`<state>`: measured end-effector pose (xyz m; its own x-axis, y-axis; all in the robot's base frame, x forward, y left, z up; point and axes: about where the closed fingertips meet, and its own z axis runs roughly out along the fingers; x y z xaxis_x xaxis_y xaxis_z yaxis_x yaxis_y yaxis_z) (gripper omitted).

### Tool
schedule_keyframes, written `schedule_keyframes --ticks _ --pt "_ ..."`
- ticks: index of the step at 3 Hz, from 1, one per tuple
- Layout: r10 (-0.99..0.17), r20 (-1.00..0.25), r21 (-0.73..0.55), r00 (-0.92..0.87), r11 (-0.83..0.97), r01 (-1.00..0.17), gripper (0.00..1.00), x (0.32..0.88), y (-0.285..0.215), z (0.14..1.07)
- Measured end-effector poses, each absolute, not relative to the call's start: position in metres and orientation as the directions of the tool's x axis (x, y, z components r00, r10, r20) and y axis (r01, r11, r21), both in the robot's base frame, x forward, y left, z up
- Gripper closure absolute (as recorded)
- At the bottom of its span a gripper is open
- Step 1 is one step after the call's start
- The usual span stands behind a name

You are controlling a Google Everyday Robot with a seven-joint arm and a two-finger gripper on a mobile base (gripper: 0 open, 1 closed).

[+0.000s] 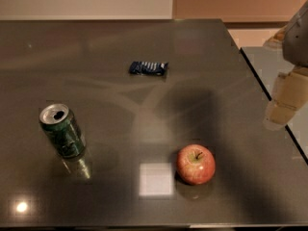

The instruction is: Pick rxbar blueberry

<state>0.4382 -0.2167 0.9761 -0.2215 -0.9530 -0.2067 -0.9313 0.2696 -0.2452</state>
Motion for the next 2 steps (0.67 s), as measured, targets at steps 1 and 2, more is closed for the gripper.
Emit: schedule_keyframes --ticks 1,2 --pt "-0.953 -0.214 -0.244 -0.213 0.264 -0.933 0.00 0.4407 -0.2156 0.9784" --pt "-0.953 -0.215 -0.245 -0.213 0.264 -0.933 0.00 0.4409 -0.2155 0.9784"
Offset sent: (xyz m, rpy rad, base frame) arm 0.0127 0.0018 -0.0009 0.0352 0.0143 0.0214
